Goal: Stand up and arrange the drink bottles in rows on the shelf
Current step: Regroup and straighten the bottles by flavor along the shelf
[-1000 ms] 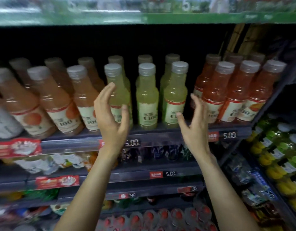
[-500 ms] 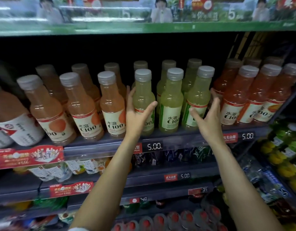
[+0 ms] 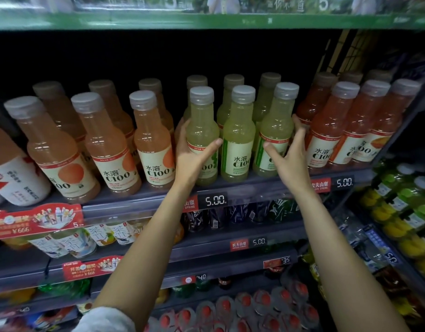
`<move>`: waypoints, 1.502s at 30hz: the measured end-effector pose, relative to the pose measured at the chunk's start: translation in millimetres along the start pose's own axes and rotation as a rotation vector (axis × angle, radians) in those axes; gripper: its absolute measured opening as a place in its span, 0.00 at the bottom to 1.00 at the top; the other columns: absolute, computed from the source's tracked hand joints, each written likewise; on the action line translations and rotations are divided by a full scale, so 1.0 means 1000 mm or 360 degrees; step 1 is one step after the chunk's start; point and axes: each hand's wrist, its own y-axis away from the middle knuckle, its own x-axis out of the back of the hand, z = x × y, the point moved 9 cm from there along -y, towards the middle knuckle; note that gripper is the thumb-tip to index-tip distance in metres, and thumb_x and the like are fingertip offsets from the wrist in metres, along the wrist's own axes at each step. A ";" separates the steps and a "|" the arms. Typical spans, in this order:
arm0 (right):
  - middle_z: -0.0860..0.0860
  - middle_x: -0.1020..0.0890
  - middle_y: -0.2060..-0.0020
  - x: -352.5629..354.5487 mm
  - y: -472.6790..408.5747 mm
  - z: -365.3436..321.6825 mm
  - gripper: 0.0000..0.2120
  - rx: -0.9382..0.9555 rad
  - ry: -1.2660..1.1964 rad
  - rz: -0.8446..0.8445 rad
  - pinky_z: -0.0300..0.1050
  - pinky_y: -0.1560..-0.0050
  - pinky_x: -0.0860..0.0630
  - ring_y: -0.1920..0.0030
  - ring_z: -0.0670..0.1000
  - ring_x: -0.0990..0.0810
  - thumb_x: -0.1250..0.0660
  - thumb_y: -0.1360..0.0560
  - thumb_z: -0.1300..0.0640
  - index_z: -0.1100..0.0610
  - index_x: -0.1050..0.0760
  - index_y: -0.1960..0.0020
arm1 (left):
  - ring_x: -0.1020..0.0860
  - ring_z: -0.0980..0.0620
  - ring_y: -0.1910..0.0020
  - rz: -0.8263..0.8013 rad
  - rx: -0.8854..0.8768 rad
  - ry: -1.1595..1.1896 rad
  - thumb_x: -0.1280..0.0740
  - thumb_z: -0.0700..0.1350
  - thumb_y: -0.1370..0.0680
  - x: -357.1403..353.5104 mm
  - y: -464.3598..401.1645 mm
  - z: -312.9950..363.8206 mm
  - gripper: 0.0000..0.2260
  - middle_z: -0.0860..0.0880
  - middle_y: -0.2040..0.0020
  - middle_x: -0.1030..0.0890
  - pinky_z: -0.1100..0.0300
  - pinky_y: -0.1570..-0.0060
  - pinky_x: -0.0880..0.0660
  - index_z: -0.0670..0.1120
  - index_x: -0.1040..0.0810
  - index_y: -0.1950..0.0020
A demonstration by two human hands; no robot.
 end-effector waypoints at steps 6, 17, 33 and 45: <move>0.52 0.36 0.29 0.000 -0.001 -0.003 0.35 -0.0008 -0.0025 -0.0003 0.50 0.29 0.36 0.30 0.48 0.35 0.32 0.24 0.54 0.54 0.49 0.25 | 0.33 0.52 0.29 0.0102 -0.0036 -0.0060 0.26 0.64 0.37 -0.007 0.006 0.000 0.30 0.47 0.28 0.34 0.49 0.29 0.35 0.73 0.37 0.40; 0.50 0.31 0.33 0.009 -0.006 0.001 0.34 -0.0004 -0.0068 0.0008 0.51 0.32 0.32 0.34 0.47 0.30 0.32 0.27 0.58 0.54 0.45 0.26 | 0.37 0.52 0.27 0.0131 -0.0085 -0.0102 0.27 0.63 0.37 -0.023 0.007 0.001 0.29 0.47 0.27 0.39 0.55 0.28 0.37 0.73 0.38 0.41; 0.56 0.39 0.27 0.026 0.031 -0.028 0.31 0.0202 0.0323 0.0258 0.32 0.29 0.49 0.28 0.45 0.44 0.36 0.23 0.60 0.60 0.45 0.25 | 0.38 0.56 0.27 0.0113 -0.0010 -0.0192 0.27 0.64 0.32 -0.021 0.030 0.011 0.45 0.53 0.25 0.39 0.50 0.28 0.37 0.53 0.46 0.23; 0.57 0.24 0.40 -0.084 0.101 -0.135 0.13 0.0983 0.0196 0.0054 0.46 0.34 0.33 0.38 0.54 0.28 0.36 0.25 0.63 0.61 0.25 0.41 | 0.28 0.55 0.37 0.0523 -0.0959 -0.1094 0.35 0.42 0.22 0.162 0.106 0.108 0.13 0.51 0.40 0.25 0.54 0.38 0.31 0.39 0.26 0.38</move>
